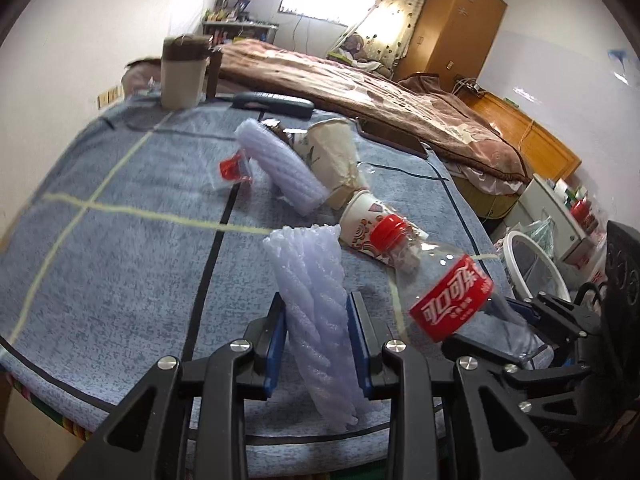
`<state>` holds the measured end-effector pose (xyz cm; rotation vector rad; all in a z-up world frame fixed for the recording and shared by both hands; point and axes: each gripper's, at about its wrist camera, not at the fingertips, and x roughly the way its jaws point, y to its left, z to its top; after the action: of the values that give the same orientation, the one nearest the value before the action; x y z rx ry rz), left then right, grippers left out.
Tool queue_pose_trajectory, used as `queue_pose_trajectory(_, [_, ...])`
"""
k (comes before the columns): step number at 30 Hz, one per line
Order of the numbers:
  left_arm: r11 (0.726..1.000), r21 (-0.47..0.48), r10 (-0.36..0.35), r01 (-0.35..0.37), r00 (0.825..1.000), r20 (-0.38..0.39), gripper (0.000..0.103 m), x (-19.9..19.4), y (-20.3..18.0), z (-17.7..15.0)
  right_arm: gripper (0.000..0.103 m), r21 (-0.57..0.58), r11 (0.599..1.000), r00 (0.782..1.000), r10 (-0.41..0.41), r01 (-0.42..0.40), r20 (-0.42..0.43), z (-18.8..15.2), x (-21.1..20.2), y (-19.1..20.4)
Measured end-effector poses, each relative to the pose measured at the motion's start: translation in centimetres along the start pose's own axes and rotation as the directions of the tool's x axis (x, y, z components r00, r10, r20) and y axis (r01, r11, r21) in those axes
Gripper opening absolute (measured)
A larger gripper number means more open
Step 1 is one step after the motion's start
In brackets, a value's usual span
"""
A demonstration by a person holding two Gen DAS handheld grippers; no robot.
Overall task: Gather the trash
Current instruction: 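Lift the foam net with the left tool while the right tool lifts the Coca-Cola bottle, then carry the net and bottle over the wastebasket and open both tools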
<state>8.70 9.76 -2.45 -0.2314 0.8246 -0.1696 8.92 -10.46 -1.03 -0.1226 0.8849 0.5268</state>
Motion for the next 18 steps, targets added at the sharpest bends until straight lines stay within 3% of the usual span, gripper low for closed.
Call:
queue_pose_trajectory(7, [0.997,0.059,-0.053,0.051,0.998,0.037,0.031,-1.0,-3.2,1.0,0.064,0.090,0.995,0.996,-0.041,0.034,0.079,-0.6,-2.7,-2.0])
queue_pose_trajectory(18, [0.965,0.188,-0.195,0.184,0.980,0.044,0.031,-0.3,-11.5,3.1,0.064,0.236,0.957,0.966,-0.208,0.168,0.155,-2.4,-8.0,-7.4])
